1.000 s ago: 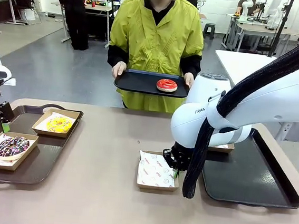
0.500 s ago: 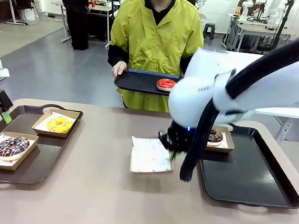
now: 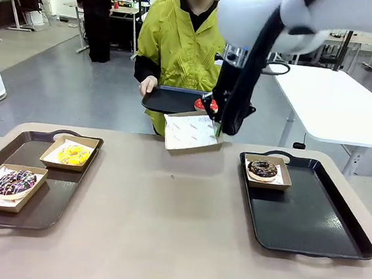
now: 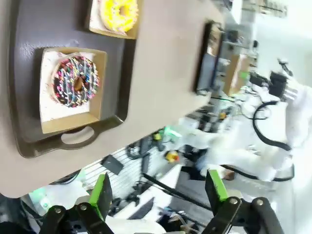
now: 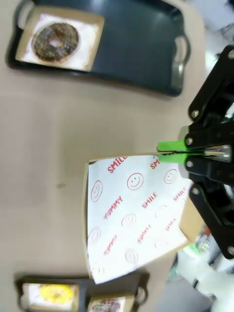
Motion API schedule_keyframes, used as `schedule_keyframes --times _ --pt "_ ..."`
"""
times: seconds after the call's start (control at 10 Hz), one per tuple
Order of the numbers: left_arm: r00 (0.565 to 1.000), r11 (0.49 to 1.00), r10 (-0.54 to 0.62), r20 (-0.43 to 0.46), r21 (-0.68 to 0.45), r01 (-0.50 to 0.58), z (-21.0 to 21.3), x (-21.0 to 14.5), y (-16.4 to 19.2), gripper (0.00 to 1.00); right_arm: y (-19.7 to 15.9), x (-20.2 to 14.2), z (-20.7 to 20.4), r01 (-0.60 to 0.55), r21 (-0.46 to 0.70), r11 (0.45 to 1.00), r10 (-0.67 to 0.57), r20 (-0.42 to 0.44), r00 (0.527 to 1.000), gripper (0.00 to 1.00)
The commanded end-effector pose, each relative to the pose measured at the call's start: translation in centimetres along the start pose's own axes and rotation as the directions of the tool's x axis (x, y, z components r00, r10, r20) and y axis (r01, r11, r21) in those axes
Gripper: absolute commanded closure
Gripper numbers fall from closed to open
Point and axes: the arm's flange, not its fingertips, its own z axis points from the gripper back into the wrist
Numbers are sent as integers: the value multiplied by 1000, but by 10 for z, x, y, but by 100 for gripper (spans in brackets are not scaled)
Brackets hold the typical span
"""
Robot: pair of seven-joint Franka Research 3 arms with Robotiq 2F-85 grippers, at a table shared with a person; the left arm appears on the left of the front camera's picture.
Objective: Individually package the donuts and arrange them on the tray.
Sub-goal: Place the picked Paper togo box on the Handle tray while simultaneously picking up another Paper togo box from the table with the other hand, then place the picked Paper togo box on the Handle tray.
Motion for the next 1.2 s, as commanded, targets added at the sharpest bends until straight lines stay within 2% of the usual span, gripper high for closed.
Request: schedule_keyframes --times 0.0,0.2,0.5,0.7,0.8,0.9,1.1 --pt "1000 990 16 14 -140 -14 27 20 27 0 12 49 2 -3 -54 999 3 -12 1000 100" --pt "999 971 15 42 -237 -5 44 13 59 0 6 87 1 46 -58 997 -45 8 999 100" --pt "991 965 21 135 -263 16 51 -9 85 0 -9 126 -7 128 -55 990 -127 23 992 100" --pt "988 966 -1 157 -257 41 56 -13 91 0 -12 133 -15 157 -63 986 -157 6 988 100" --pt "993 967 44 112 -253 -14 57 -8 91 0 -15 133 -19 171 -67 983 -172 4 985 100" --pt "993 967 44 112 -253 -14 57 -8 91 0 -21 128 -17 118 -33 993 -117 17 993 100" --pt "993 967 44 112 -253 -14 57 -8 91 0 -21 128 -17 118 -33 993 -117 17 993 100"
